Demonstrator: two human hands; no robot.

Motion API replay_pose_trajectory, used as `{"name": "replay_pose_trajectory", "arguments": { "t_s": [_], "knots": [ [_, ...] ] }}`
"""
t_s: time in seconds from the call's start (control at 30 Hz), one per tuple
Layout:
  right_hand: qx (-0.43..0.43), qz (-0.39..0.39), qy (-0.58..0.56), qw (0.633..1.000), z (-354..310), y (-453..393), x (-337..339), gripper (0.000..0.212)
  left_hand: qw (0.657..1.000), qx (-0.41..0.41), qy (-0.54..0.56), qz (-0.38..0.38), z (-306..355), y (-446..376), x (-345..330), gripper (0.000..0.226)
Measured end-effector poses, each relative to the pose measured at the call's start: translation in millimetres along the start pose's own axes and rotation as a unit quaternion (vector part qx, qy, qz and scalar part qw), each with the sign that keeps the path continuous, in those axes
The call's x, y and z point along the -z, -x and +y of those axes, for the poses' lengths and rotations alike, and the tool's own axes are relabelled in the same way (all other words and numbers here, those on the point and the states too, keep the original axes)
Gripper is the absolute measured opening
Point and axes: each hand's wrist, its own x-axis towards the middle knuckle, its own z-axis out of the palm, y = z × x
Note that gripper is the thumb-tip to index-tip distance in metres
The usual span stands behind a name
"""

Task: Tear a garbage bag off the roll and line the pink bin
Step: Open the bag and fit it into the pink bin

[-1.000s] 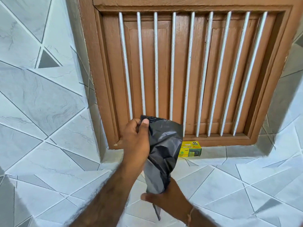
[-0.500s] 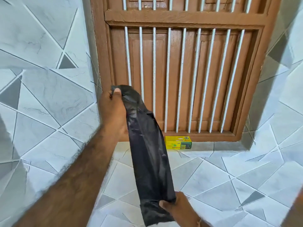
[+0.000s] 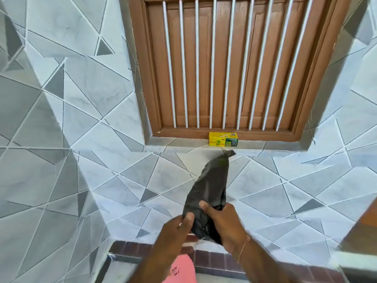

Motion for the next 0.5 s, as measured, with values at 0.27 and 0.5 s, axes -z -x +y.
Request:
{"name": "replay_pose_trajectory", "arguments": {
  "t_s": [0.27, 0.5],
  "knots": [
    [-0.045, -0.096, -0.037, 0.994, 16.2, 57.0, -21.1, 0.030, 0.989, 0.004, 0.133, 0.061, -10.0, 37.8, 39.3, 0.025],
    [-0.147, -0.067, -0.126, 0.979, 45.3, 100.2, -72.8, 0.018, 0.981, -0.008, 0.185, 0.049, -24.1, 62.0, 94.6, 0.036]
  ]
}}
